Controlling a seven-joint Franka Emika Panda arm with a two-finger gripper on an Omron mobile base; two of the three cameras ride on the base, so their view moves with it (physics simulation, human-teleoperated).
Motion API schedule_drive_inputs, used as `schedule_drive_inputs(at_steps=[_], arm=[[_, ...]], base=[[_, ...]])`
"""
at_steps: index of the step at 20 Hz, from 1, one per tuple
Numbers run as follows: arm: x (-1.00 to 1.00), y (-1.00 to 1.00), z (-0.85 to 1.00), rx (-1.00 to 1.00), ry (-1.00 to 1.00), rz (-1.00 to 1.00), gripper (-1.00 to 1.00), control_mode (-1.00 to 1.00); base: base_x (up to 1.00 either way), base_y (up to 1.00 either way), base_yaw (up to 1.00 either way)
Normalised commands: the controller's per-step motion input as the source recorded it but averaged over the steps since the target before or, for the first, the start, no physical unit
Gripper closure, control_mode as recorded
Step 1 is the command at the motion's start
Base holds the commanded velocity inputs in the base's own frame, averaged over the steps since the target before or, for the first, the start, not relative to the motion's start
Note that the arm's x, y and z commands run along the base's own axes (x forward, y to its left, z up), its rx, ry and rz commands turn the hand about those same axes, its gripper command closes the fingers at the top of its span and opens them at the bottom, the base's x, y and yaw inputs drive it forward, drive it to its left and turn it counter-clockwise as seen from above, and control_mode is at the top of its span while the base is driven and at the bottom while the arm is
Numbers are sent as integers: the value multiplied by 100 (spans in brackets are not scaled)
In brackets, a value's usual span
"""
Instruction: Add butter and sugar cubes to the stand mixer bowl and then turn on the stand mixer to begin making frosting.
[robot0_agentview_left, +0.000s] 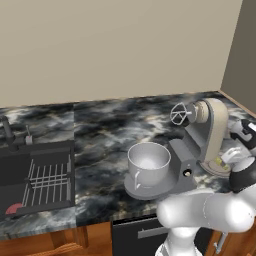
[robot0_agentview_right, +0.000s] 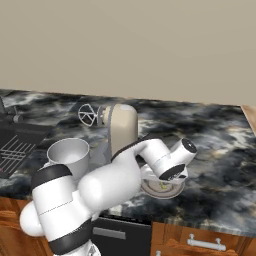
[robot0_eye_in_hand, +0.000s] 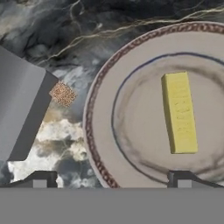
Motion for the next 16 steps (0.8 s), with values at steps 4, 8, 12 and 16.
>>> schedule_drive_inputs(at_steps=[4, 8, 12, 16], arm=[[20, -10, -15, -2, -1, 0, -100, -100], [20, -15, -8, 0, 0, 0, -100, -100], [16, -12, -9, 0, 0, 0, -100, -100], [11, -2, -16, 0, 0, 0, -100, -100]], base=[[0, 0, 0], [0, 0, 0], [0, 0, 0], [0, 0, 0]])
